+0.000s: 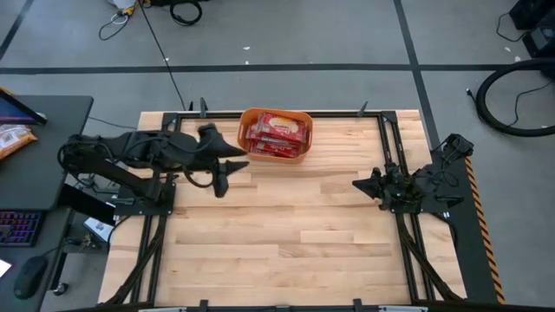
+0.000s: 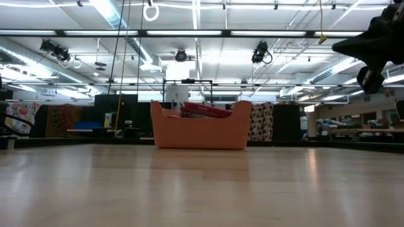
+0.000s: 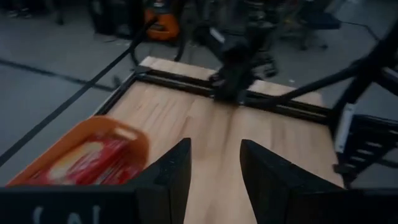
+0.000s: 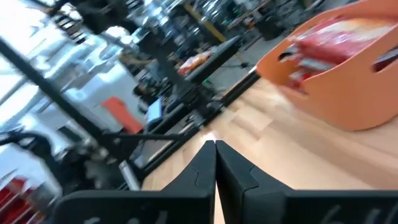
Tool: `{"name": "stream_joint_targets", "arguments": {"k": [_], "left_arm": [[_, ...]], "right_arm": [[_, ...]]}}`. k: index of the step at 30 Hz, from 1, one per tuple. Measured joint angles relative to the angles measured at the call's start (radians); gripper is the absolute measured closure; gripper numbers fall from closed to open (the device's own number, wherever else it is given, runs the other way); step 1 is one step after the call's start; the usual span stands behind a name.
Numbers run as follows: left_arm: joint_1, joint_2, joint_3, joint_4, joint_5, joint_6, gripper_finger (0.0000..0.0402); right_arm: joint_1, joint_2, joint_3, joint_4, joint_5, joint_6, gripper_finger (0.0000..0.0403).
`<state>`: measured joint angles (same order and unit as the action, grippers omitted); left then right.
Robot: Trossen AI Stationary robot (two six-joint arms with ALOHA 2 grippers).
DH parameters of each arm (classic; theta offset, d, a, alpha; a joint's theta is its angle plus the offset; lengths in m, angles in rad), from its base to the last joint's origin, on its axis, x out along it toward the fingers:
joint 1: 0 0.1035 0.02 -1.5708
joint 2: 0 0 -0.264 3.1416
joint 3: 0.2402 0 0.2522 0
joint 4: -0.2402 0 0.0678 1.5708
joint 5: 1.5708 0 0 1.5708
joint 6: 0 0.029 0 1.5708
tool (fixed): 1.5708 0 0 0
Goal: Sort popcorn bags into baskets
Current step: Return to Home Position
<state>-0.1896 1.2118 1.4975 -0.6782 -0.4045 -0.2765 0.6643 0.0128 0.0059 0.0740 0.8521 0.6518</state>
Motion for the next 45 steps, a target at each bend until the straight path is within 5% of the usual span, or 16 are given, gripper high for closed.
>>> {"name": "stream_joint_targets", "arguments": {"k": [7,15,30,45], "left_arm": [[-0.014,0.067,0.0,0.137,0.121,0.059,0.026],[0.0,0.038,-0.115,0.082,0.127,0.07,0.026],[0.009,-0.455,-0.739,0.556,0.143,-0.079,0.026],[0.007,-0.856,-1.096,0.636,0.145,-0.218,0.026]], "right_arm": [[0.0,0.0,0.0,-0.01,0.146,-0.017,0.0386],[0.0,0.002,0.0,-0.001,0.083,-0.247,0.0389],[0.0,0.002,0.0,0.008,0.009,-0.262,0.0386],[0.0,0.002,0.0,0.007,0.008,-0.262,0.0388]]}}
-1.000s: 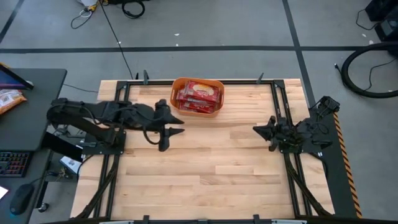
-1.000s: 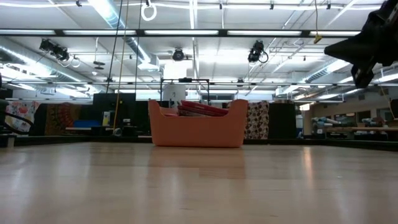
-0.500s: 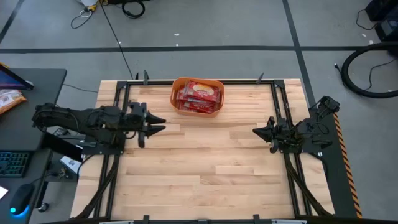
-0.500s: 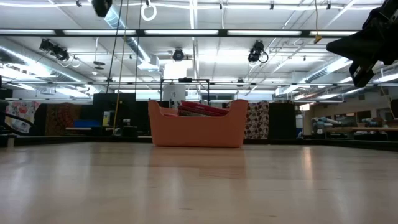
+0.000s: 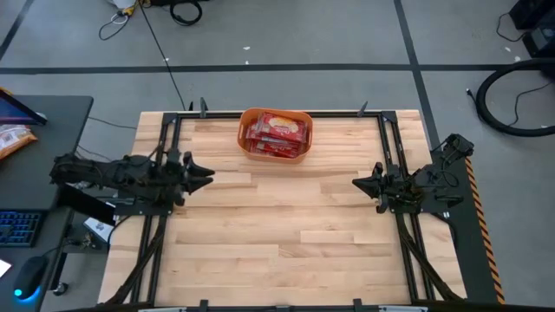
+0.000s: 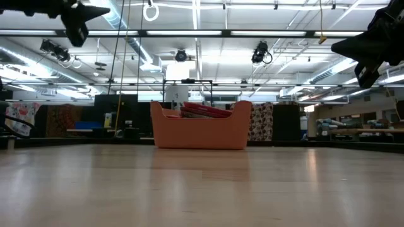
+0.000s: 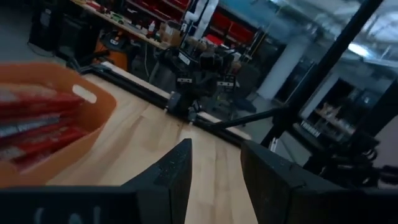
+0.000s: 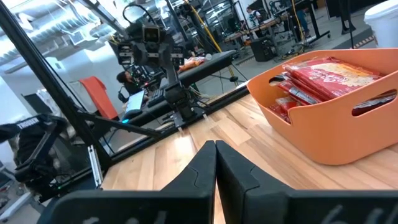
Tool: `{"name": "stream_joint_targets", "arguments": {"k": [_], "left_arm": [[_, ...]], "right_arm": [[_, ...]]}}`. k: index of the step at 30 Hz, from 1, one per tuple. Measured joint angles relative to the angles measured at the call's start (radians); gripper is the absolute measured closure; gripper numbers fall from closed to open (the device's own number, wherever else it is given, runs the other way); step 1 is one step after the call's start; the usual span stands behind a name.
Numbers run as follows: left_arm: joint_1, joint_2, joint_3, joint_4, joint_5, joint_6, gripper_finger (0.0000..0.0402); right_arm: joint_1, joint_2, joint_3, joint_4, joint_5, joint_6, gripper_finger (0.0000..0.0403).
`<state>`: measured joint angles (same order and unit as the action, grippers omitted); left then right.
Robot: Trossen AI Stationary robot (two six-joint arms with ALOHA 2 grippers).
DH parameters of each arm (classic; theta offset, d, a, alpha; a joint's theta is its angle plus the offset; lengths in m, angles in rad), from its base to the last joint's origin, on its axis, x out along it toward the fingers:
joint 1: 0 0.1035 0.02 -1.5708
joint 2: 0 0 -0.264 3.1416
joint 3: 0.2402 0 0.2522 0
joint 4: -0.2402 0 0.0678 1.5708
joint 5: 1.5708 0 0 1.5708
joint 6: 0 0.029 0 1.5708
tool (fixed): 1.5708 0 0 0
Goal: Sort popcorn bags into baskets
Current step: Return to Home Position
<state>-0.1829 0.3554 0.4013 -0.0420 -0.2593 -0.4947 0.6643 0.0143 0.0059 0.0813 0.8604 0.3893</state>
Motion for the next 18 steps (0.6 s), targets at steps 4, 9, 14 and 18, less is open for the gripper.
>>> {"name": "stream_joint_targets", "arguments": {"k": [4,9,14,18], "left_arm": [[-0.002,-0.107,-0.11,0.062,-0.02,-0.073,0.026],[-0.005,-0.245,-0.255,0.144,-0.149,-0.086,0.026],[-0.004,-0.332,-0.33,0.176,-0.183,0.013,0.026],[-0.004,-0.353,-0.345,0.185,-0.182,0.088,0.026]], "right_arm": [[0.0,0.0,0.0,0.0,-0.001,0.0,0.0387],[0.0,0.0,0.0,0.0,-0.001,0.0,0.0387],[0.0,0.0,0.0,0.0,-0.001,0.0,0.0386],[0.0,0.0,0.0,0.0,-0.001,0.0,0.0386]]}}
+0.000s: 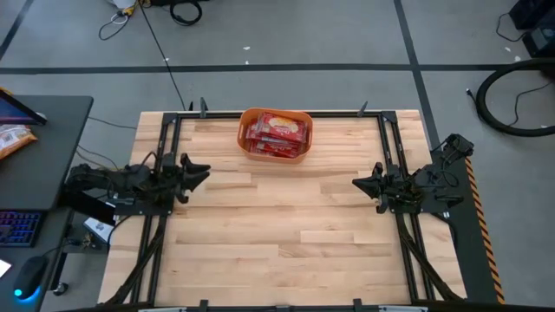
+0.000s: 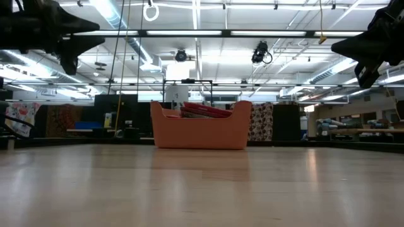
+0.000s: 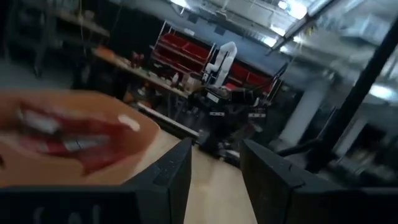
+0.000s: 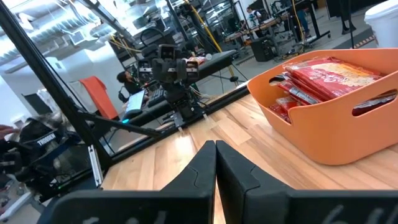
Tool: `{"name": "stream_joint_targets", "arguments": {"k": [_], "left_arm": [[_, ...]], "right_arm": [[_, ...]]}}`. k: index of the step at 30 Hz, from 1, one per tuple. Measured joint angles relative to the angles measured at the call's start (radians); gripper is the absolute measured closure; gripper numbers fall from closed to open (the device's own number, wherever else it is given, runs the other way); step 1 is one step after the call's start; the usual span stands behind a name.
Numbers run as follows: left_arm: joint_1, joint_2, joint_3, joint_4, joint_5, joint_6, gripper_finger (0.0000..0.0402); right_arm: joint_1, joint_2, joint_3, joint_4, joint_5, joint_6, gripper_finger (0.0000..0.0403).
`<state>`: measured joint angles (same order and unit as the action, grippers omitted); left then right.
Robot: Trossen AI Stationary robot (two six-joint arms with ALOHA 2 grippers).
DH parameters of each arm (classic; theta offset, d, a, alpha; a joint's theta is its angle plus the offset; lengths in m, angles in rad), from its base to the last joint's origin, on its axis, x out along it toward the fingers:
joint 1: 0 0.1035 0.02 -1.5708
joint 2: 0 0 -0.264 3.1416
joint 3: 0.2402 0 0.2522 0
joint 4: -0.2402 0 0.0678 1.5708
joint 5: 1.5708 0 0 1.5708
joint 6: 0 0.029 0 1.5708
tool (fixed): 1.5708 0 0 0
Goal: Sort popcorn bags into baskets
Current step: Return to Home Position
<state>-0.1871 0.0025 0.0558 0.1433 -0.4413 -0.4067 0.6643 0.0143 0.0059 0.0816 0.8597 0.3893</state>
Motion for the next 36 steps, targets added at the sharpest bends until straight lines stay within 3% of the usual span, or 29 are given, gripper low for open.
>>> {"name": "stream_joint_targets", "arguments": {"k": [6,9,36], "left_arm": [[0.0,0.002,-0.014,0.031,-0.011,0.374,0.026],[0.0,0.003,-0.048,0.053,-0.01,0.487,0.026],[-0.002,0.007,-0.048,-0.067,-0.009,0.497,0.026]], "right_arm": [[0.0,0.0,0.0,0.0,0.0,0.0,0.0386],[0.0,0.0,0.0,0.0,0.0,0.0,0.0386],[0.0,0.0,0.0,-0.001,0.001,0.0,0.0386]]}}
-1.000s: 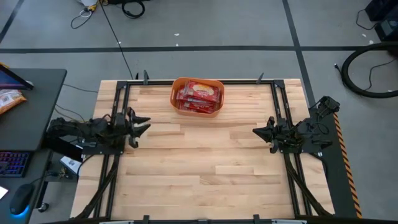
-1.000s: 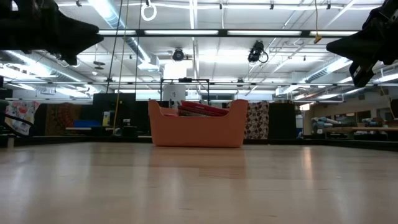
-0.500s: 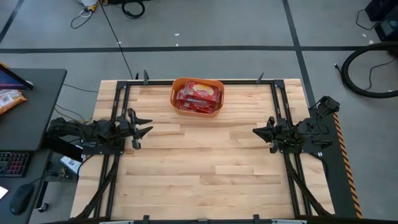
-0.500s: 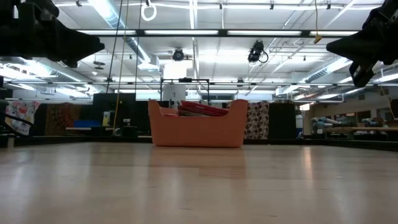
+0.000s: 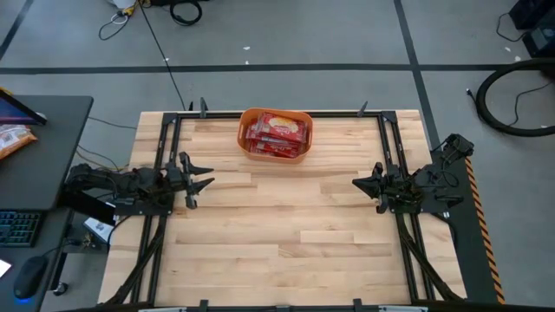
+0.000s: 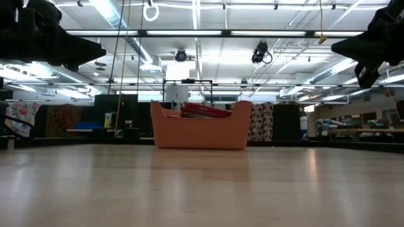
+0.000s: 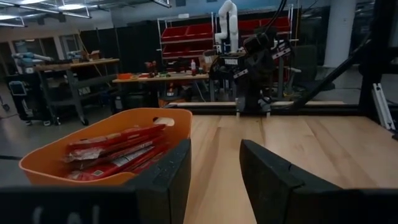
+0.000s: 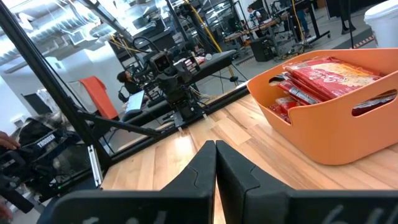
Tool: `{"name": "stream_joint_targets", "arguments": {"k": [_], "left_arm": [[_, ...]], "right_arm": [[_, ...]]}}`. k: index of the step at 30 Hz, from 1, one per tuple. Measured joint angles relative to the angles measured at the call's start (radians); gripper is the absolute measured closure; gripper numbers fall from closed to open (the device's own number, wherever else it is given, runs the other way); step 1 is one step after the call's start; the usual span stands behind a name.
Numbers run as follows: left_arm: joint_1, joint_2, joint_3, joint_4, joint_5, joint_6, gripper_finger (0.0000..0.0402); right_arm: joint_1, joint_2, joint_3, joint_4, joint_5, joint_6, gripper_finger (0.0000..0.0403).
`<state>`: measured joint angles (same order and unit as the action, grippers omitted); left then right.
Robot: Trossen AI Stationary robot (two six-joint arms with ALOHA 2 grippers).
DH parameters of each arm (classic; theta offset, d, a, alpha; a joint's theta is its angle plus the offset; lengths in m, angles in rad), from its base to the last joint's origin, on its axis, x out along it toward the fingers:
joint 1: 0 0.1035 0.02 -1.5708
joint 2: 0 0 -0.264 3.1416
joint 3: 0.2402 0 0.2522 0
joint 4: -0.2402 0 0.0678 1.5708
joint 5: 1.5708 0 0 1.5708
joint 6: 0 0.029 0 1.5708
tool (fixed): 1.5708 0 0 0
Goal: Sort popcorn bags into baskets
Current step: Return to Home Position
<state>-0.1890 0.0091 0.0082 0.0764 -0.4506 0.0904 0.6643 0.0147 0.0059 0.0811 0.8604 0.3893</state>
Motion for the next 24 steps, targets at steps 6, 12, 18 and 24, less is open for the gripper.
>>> {"name": "stream_joint_targets", "arguments": {"k": [6,12,18,24], "left_arm": [[0.0,0.017,0.0,-0.004,0.0,0.001,0.026],[0.0,0.017,-0.001,0.016,-0.001,0.0,0.026],[0.0,0.017,-0.001,0.078,-0.001,0.0,0.026],[0.0,0.017,-0.001,0.082,-0.001,0.0,0.026]], "right_arm": [[0.0,0.0,0.0,0.0,0.0,0.0,0.0386],[0.0,0.0,0.0,0.0,0.0,0.0,0.0386],[0.0,0.0,0.0,0.0,0.0,0.0,0.0386],[0.0,0.0,0.0,0.0,0.0,0.0,0.0386]]}}
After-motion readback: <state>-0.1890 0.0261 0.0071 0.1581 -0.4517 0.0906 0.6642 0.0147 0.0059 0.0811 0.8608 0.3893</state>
